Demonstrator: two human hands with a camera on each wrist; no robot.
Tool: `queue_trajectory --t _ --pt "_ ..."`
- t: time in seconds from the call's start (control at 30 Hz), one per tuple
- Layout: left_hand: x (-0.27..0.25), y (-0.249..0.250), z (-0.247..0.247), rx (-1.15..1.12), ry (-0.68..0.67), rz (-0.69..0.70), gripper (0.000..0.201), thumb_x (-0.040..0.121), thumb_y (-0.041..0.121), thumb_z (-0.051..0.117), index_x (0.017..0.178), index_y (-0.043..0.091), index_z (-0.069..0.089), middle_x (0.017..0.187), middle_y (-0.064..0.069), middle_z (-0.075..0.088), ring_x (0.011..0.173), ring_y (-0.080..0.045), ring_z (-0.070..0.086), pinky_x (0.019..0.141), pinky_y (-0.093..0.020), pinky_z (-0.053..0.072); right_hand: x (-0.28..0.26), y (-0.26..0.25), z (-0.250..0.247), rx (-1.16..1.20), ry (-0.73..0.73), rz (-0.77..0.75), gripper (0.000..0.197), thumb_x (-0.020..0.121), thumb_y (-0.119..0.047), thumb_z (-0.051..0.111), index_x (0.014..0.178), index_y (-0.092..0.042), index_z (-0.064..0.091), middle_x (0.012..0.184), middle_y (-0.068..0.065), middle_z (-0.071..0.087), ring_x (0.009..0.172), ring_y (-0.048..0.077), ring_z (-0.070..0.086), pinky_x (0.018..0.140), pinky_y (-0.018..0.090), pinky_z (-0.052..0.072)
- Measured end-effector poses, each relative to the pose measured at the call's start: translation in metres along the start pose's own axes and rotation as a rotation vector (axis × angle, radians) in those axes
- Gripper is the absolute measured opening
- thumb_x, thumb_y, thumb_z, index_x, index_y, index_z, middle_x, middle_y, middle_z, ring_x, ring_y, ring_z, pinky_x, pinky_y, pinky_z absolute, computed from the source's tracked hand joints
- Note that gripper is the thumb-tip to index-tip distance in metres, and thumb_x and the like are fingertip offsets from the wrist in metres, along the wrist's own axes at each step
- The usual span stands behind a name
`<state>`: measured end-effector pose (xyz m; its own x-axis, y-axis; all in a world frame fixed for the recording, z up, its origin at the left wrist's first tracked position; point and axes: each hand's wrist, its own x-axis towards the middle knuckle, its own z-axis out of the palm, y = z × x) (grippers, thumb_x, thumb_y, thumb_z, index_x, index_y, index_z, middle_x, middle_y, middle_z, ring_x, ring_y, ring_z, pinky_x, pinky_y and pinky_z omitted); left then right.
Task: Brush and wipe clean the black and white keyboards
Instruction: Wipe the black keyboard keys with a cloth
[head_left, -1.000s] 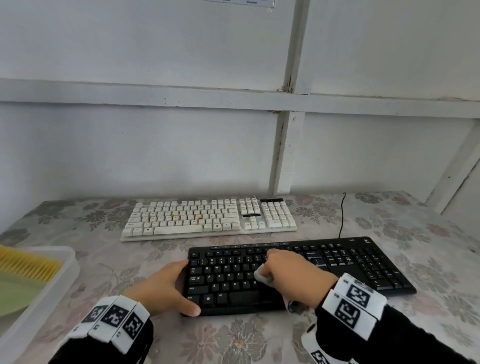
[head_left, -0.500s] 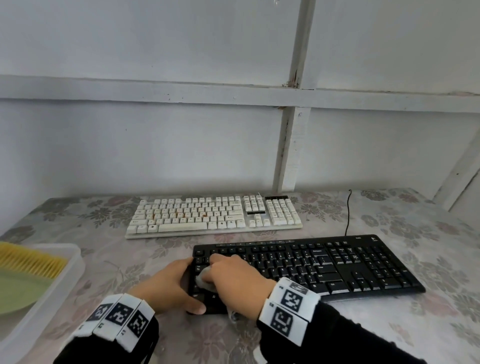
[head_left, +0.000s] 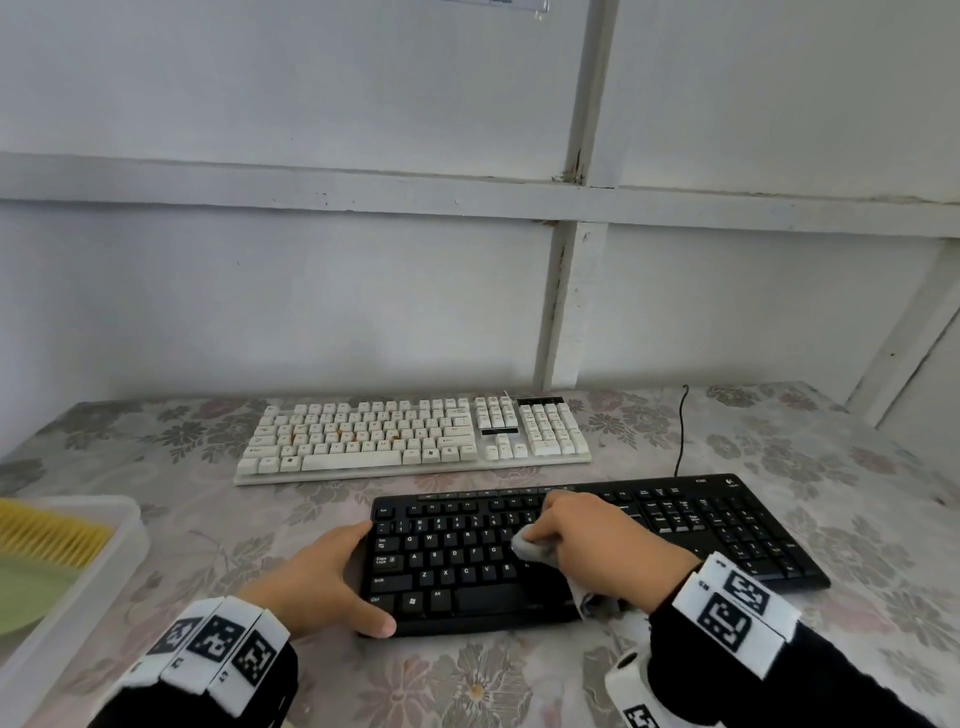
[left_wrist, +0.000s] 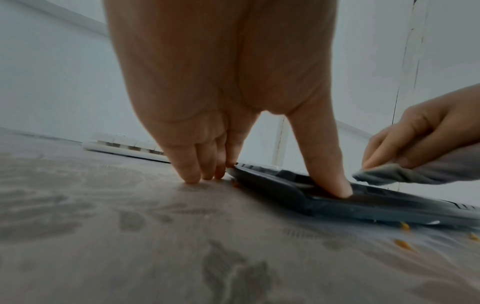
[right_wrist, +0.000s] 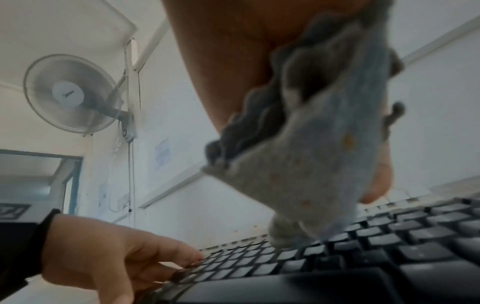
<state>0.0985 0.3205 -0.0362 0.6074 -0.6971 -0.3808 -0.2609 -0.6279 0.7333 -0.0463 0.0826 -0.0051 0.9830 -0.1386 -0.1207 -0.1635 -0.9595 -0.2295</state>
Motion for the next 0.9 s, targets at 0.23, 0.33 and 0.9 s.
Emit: queue_trajectory --t 0.23,0.33,0.9 --pt "0.0 0.001 -0.001 0.009 -0.009 0.008 0.134 0.026 0.045 0.09 0.143 0.028 0.026 0.133 0.013 0.04 0.124 -0.01 0.039 0.109 -0.033 0.033 -0.011 -0.005 0.016 -0.026 0.035 -0.1 0.017 0.077 0.007 0.045 0.073 -0.009 0.05 0.096 0.007 0.049 0.081 0.026 0.053 0.068 0.033 0.04" --pt "0.0 0.0 -0.001 0.001 -0.023 0.018 0.144 0.015 0.058 0.085 0.143 0.03 0.025 0.136 0.013 0.038 0.126 -0.009 0.039 0.109 -0.036 0.034 -0.023 0.017 0.014 -0.037 0.078 -0.052 0.019 0.079 0.005 0.046 0.071 -0.013 0.046 0.092 0.003 0.049 0.081 0.024 0.054 0.07 0.032 0.042" --pt "0.003 -0.003 -0.001 -0.02 -0.005 0.015 0.132 0.028 0.043 0.088 0.143 0.027 0.025 0.133 0.012 0.039 0.125 -0.01 0.04 0.11 -0.034 0.033 -0.042 0.046 -0.024 -0.022 0.086 0.176 0.017 0.085 -0.002 0.048 0.075 -0.008 0.06 0.076 0.008 0.043 0.066 0.019 0.042 0.054 0.016 0.028"
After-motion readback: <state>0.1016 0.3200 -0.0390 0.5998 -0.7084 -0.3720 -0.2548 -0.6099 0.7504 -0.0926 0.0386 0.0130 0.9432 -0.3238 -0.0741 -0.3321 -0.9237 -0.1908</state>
